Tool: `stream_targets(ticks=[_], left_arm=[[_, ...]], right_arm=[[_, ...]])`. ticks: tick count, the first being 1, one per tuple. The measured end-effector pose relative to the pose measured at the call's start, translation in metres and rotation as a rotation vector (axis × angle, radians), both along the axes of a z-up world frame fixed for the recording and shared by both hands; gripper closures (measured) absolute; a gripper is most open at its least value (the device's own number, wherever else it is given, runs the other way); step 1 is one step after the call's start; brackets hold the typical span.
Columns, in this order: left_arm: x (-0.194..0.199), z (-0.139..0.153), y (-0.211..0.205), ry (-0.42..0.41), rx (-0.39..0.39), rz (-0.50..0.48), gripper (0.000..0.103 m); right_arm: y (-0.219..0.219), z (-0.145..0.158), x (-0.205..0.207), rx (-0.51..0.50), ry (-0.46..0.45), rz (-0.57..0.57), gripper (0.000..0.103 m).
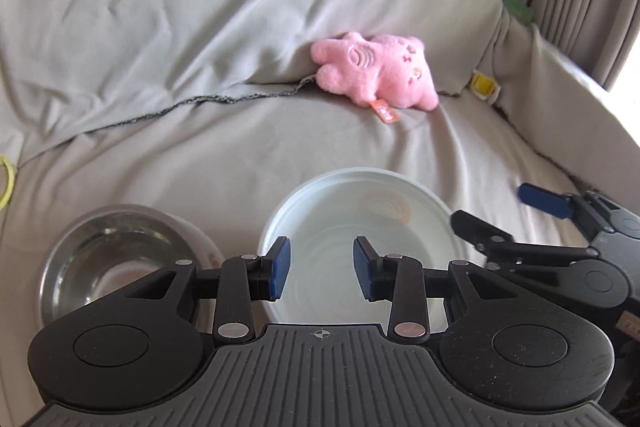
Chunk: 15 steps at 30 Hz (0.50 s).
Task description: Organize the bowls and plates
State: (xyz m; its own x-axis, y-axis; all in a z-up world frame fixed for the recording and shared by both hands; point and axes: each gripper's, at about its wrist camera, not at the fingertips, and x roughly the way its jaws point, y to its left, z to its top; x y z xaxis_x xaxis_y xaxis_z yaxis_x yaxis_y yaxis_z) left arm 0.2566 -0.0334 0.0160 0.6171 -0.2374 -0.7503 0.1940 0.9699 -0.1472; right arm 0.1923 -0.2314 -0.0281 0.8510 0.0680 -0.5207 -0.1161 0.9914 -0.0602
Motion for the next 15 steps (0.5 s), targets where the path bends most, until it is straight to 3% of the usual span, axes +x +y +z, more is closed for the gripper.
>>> stream_targets(ticks=[5, 11, 15], left_arm=[[0.006, -0.001, 0.009, 0.007, 0.009, 0.034, 0.065], [0.024, -0.010, 0.012, 0.035, 0.012, 0.056, 0.065], [0.030, -0.017, 0.009, 0.046, 0.018, 0.061, 0.065]], right_arm=[[-0.026, -0.003, 0.005, 0.083, -0.027, -0.011, 0.016], [-0.038, -0.019, 0.034, 0.336, 0.124, -0.005, 0.016], [-0.034, -0.029, 0.036, 0.406, 0.097, -0.064, 0.016]])
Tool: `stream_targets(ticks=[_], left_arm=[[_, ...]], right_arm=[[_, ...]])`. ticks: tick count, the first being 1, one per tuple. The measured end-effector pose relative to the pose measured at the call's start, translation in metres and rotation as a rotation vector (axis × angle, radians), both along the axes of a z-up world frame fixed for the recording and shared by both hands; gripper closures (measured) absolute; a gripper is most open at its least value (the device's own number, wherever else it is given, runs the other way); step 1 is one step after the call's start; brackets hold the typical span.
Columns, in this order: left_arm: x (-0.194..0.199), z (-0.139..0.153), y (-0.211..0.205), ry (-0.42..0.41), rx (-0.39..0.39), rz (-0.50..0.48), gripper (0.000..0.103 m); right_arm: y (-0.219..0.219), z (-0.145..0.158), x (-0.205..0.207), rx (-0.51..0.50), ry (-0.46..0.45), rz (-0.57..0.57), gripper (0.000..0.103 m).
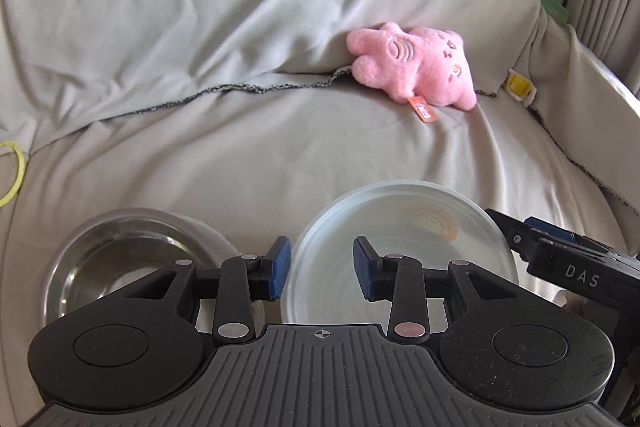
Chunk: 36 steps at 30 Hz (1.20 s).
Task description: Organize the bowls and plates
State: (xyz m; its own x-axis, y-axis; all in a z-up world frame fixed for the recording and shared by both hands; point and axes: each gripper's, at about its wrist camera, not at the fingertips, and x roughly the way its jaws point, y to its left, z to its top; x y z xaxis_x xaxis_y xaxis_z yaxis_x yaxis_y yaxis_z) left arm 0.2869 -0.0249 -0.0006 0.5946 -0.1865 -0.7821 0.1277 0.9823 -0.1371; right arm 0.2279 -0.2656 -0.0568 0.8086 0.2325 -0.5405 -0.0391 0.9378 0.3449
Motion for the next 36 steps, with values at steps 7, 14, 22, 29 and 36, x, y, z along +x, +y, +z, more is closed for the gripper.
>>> stream_targets(ticks=[7, 14, 22, 29, 36], left_arm=[[-0.009, 0.000, -0.002, -0.011, 0.026, -0.021, 0.065], [-0.012, -0.002, -0.001, 0.004, 0.038, 0.000, 0.065], [-0.022, 0.010, -0.012, -0.030, 0.093, 0.013, 0.065], [-0.021, 0.006, -0.012, -0.017, 0.126, 0.033, 0.065], [-0.023, 0.006, -0.012, -0.005, 0.141, 0.026, 0.065]], right_arm=[[-0.002, 0.008, -0.017, -0.006, -0.074, -0.004, 0.016], [0.001, 0.006, -0.016, -0.031, -0.061, 0.000, 0.017], [-0.016, 0.021, -0.028, -0.014, -0.108, -0.050, 0.019], [0.014, 0.020, -0.019, -0.076, -0.066, 0.090, 0.019], [0.020, -0.026, 0.002, 0.006, 0.095, 0.156, 0.030]])
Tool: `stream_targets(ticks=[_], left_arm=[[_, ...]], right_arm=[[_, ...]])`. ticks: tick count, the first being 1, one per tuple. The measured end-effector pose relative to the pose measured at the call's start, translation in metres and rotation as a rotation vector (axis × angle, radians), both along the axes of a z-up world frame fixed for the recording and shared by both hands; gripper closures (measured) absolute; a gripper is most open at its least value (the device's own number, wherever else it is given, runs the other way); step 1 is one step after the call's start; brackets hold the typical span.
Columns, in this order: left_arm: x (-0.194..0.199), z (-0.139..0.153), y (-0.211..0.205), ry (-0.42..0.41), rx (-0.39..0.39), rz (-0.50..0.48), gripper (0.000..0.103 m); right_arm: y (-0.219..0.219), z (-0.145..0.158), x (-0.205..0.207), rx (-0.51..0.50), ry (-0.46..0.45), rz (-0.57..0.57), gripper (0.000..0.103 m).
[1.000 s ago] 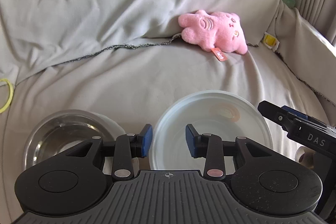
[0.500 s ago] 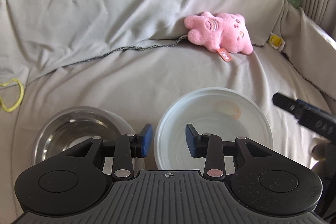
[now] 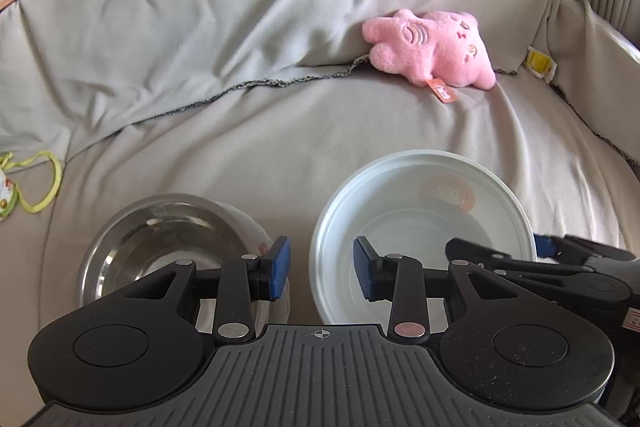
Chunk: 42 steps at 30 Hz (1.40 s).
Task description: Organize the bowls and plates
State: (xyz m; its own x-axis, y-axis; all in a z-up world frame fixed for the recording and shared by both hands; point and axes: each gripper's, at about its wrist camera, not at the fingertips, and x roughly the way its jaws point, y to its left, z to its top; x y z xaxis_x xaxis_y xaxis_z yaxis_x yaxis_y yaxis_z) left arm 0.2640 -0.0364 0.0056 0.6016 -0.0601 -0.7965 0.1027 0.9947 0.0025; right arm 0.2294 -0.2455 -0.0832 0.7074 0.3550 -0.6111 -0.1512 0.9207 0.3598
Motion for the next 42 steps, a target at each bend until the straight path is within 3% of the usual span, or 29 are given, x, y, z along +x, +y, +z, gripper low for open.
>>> stream_targets(ticks=[6, 11, 16, 18, 23, 27, 30, 34, 38, 42], left_arm=[[0.013, -0.012, -0.002, 0.063, 0.022, 0.005, 0.060], [0.032, -0.033, -0.009, 0.133, 0.040, 0.006, 0.062], [0.045, -0.054, -0.011, 0.196, -0.008, -0.018, 0.063], [0.047, -0.060, -0.013, 0.215, -0.032, -0.040, 0.058], [0.051, -0.062, -0.013, 0.223, -0.043, -0.055, 0.055], [0.053, -0.062, -0.011, 0.235, -0.061, -0.045, 0.055], [0.051, -0.060, -0.011, 0.238, -0.077, -0.029, 0.054], [0.042, -0.061, -0.021, 0.262, -0.057, -0.059, 0.045], [0.037, -0.065, -0.029, 0.262, -0.025, -0.090, 0.045], [0.040, -0.070, -0.033, 0.281, -0.025, -0.078, 0.034]], right_arm=[[-0.023, -0.027, 0.007, 0.149, 0.063, -0.001, 0.036], [-0.027, -0.036, 0.010, 0.250, 0.083, 0.076, 0.043], [-0.025, -0.037, 0.011, 0.260, 0.092, 0.084, 0.045], [-0.024, -0.038, 0.013, 0.273, 0.109, 0.093, 0.045], [-0.019, -0.044, 0.018, 0.312, 0.195, 0.141, 0.041], [-0.015, -0.043, 0.018, 0.302, 0.206, 0.145, 0.040], [-0.017, -0.041, 0.018, 0.307, 0.219, 0.131, 0.048], [-0.026, -0.038, 0.020, 0.313, 0.240, 0.144, 0.056], [-0.036, -0.035, 0.021, 0.298, 0.214, 0.129, 0.057], [-0.035, -0.030, 0.015, 0.269, 0.190, 0.109, 0.056]])
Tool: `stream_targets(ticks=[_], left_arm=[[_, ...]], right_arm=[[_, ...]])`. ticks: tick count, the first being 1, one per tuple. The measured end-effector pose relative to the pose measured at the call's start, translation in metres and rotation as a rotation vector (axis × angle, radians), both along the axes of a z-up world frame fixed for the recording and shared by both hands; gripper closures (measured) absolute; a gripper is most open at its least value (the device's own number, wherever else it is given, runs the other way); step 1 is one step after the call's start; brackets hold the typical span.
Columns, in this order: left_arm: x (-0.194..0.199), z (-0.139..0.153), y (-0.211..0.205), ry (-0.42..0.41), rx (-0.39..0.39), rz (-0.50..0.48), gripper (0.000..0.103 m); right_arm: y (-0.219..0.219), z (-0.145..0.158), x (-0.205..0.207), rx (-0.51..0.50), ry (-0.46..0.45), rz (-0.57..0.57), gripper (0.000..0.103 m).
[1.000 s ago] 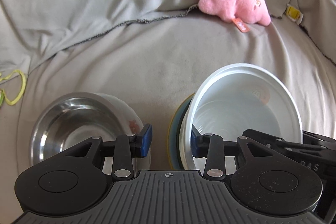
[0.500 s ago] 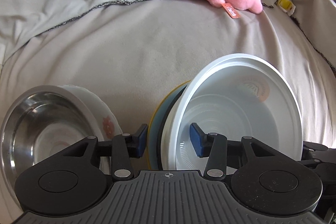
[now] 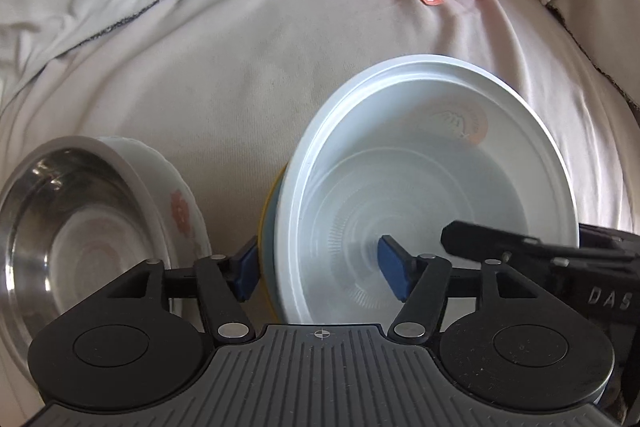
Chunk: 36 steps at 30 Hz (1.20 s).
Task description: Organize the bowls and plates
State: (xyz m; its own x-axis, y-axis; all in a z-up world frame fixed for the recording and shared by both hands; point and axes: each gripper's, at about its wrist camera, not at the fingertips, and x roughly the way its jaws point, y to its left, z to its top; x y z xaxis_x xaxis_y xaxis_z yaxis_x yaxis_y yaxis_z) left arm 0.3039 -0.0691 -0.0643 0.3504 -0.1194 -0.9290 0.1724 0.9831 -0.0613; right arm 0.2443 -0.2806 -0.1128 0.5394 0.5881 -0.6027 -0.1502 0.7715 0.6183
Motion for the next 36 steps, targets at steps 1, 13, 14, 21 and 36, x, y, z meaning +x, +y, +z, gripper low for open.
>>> stream_targets(ticks=[1, 13, 14, 21, 36], left_arm=[[0.000, 0.000, -0.003, -0.003, 0.010, -0.010, 0.033], [-0.012, 0.012, -0.040, -0.005, 0.199, -0.116, 0.039], [-0.013, 0.012, -0.044, -0.004, 0.217, -0.122, 0.039], [-0.011, 0.012, -0.055, 0.023, 0.276, -0.127, 0.039], [-0.008, 0.006, -0.061, 0.092, 0.304, -0.102, 0.036]], right_arm=[[0.001, 0.000, -0.001, -0.009, 0.009, -0.003, 0.056], [-0.008, -0.022, -0.010, 0.006, 0.061, -0.046, 0.056], [-0.009, -0.024, -0.010, 0.014, 0.063, -0.051, 0.056], [-0.017, -0.030, -0.011, 0.043, 0.057, -0.060, 0.056], [-0.019, -0.035, -0.016, 0.087, 0.059, -0.047, 0.058]])
